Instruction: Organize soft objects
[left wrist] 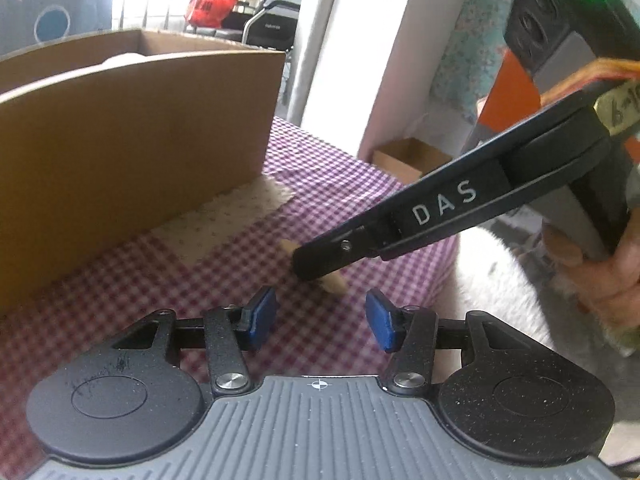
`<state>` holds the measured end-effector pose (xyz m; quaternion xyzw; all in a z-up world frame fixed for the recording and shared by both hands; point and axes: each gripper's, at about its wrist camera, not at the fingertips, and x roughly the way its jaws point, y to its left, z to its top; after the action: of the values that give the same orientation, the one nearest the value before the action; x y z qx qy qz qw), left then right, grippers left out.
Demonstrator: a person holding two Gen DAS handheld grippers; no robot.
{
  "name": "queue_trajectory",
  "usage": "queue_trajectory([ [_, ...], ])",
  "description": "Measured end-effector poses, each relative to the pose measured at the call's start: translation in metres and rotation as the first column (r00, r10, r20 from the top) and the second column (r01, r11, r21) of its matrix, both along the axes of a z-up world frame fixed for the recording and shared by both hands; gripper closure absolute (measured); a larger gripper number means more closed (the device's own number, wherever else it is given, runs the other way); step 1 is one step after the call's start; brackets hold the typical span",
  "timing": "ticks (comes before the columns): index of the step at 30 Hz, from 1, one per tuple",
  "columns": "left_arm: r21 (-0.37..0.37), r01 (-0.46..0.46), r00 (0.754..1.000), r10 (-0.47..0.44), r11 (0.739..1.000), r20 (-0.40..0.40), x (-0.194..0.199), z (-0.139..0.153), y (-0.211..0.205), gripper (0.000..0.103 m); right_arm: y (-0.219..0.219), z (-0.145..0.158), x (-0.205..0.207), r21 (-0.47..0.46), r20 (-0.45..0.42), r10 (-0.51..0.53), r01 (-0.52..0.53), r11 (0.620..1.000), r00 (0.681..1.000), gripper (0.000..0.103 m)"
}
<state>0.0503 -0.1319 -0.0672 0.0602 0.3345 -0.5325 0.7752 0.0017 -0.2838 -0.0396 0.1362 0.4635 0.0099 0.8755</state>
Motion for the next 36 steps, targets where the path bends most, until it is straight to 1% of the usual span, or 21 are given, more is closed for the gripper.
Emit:
queue_trajectory([
  [1, -0.007, -0.001, 1.0, 0.001, 1.0, -0.017, 0.002, -0.001, -0.003, 0.059, -0.005, -0.002, 0.001, 0.034, 0.002, -0.018, 0.018, 0.999, 1.0, 0.09],
  [5, -0.016, -0.013, 0.998, 0.012, 1.0, -0.066, 0.008, -0.005, -0.015, 0.067, -0.029, -0.008, -0.004, 0.189, 0.007, -0.093, 0.09, 0.978, 0.996, 0.09],
  [9, -0.021, -0.03, 0.996, 0.028, 0.999, -0.088, 0.014, -0.004, -0.024, 0.075, -0.05, -0.018, -0.01, 0.335, 0.003, -0.154, 0.145, 0.931, 0.988, 0.09],
  [12, -0.012, -0.041, 0.995, 0.039, 0.999, -0.094, 0.017, -0.006, -0.033, 0.084, -0.06, -0.024, -0.011, 0.41, -0.005, -0.179, 0.165, 0.897, 0.984, 0.089],
  [14, 0.008, -0.05, 0.995, 0.05, 0.999, -0.088, 0.019, -0.006, -0.041, 0.089, -0.064, -0.028, -0.013, 0.441, -0.005, -0.185, 0.168, 0.882, 0.983, 0.089],
  [15, 0.016, -0.051, 0.995, 0.053, 0.999, -0.086, 0.019, -0.006, -0.044, 0.09, -0.065, -0.029, -0.013, 0.449, -0.004, -0.187, 0.168, 0.877, 0.982, 0.089],
  [17, 0.022, -0.058, 0.996, 0.059, 0.998, -0.073, 0.018, -0.007, -0.046, 0.094, -0.066, -0.029, -0.014, 0.455, 0.005, -0.188, 0.165, 0.875, 0.982, 0.089],
  [22, 0.007, -0.07, 0.996, 0.07, 0.998, -0.052, 0.013, 0.0, -0.041, 0.096, -0.065, -0.018, -0.021, 0.462, 0.032, -0.191, 0.155, 0.873, 0.981, 0.089],
  [25, -0.035, -0.084, 0.996, 0.082, 0.996, -0.044, 0.012, 0.017, -0.028, 0.096, -0.055, 0.006, -0.028, 0.449, 0.09, -0.177, 0.119, 0.885, 0.98, 0.088],
  [27, -0.07, -0.098, 0.995, 0.097, 0.993, -0.016, 0.011, 0.036, -0.017, 0.096, -0.04, 0.03, -0.028, 0.41, 0.158, -0.143, 0.067, 0.91, 0.977, 0.088],
  [29, -0.098, -0.119, 0.993, 0.121, 0.988, 0.012, 0.014, 0.058, -0.005, 0.096, -0.024, 0.055, -0.025, 0.36, 0.235, -0.097, 0.006, 0.933, 0.967, 0.088],
  [31, -0.13, -0.146, 0.987, 0.154, 0.981, 0.05, 0.021, 0.082, 0.008, 0.096, -0.007, 0.081, -0.019, 0.307, 0.318, -0.043, -0.06, 0.95, 0.947, 0.088],
  [34, -0.171, -0.18, 0.974, 0.2, 0.969, 0.109, 0.036, 0.113, 0.022, 0.096, 0.006, 0.109, 0.004, 0.254, 0.407, 0.029, -0.144, 0.957, 0.913, 0.088],
  [36, -0.184, -0.202, 0.967, 0.226, 0.962, 0.12, 0.053, 0.127, 0.028, 0.096, 0.012, 0.121, 0.024, 0.232, 0.44, 0.061, -0.179, 0.956, 0.896, 0.088],
])
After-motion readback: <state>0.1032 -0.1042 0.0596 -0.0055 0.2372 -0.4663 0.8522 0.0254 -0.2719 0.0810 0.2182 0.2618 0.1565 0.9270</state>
